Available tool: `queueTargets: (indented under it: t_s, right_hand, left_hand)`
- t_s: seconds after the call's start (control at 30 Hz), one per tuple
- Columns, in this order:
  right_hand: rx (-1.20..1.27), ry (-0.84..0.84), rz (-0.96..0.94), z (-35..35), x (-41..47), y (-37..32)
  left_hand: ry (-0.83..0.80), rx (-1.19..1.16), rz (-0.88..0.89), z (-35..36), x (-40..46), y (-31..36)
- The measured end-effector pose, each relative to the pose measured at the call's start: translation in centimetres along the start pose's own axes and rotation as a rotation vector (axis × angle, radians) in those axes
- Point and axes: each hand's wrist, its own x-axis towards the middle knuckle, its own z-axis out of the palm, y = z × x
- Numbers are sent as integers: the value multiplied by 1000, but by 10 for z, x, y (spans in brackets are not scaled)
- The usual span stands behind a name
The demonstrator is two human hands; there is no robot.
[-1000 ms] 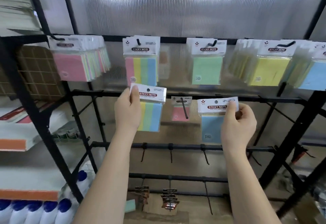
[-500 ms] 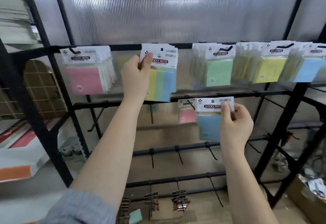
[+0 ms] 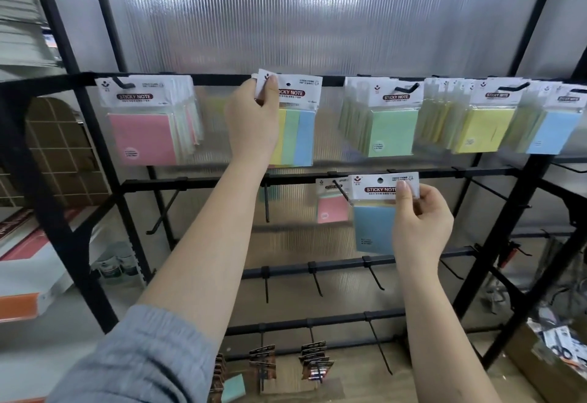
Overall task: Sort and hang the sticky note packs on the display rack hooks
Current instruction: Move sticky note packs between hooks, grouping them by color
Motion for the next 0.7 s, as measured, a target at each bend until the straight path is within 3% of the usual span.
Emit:
queueTargets:
  t_s: [0.27, 0.7]
  right_hand:
    - [15, -29, 11, 2, 6, 6]
    - [19, -54, 2, -1, 18, 9]
  left_hand:
    - [32, 5, -2, 5, -4, -6]
    - [306, 139, -34, 37, -5, -24]
